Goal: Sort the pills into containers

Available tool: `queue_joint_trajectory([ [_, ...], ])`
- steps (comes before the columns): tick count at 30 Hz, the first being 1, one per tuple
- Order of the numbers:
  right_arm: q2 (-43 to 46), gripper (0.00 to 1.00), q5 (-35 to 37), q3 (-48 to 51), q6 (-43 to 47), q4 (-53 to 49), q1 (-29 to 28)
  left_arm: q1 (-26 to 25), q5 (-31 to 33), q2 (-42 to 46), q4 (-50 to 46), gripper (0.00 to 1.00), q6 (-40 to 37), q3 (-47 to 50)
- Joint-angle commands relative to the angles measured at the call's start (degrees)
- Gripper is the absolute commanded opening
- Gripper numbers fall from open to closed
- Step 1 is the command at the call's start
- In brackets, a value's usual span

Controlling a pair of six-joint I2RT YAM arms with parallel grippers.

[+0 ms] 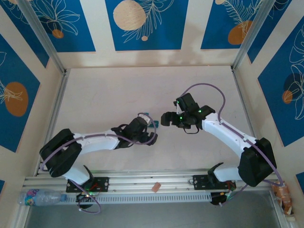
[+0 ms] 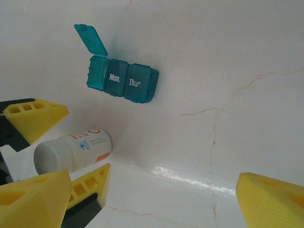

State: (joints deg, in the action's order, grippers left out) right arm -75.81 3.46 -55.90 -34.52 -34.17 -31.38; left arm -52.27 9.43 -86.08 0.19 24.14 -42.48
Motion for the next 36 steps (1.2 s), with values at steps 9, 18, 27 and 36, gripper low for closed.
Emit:
queue_joint_trajectory([
  [9,-0.34,0.87,-2.56,-4.32,2.52,-3.78,-0.04,4.72,2.74,14.59,-3.77,1.00,1.70,-0.42],
  [18,-10.80,0.86,-1.44,-13.64,5.74,-8.47,-8.52,20.60,-3.06,22.82,-8.71,1.00,3.19,1.46],
  [27,-25.16,0.87,2.85,-26.37,8.77,-14.94,-17.03,28.80,-2.50,25.66,-11.43,1.00,4.01,4.87],
  [36,-32.89,0.86,7.35,-31.84,9.34,-18.84,-21.66,31.65,-3.06,27.34,-10.58,1.00,4.80,7.49],
])
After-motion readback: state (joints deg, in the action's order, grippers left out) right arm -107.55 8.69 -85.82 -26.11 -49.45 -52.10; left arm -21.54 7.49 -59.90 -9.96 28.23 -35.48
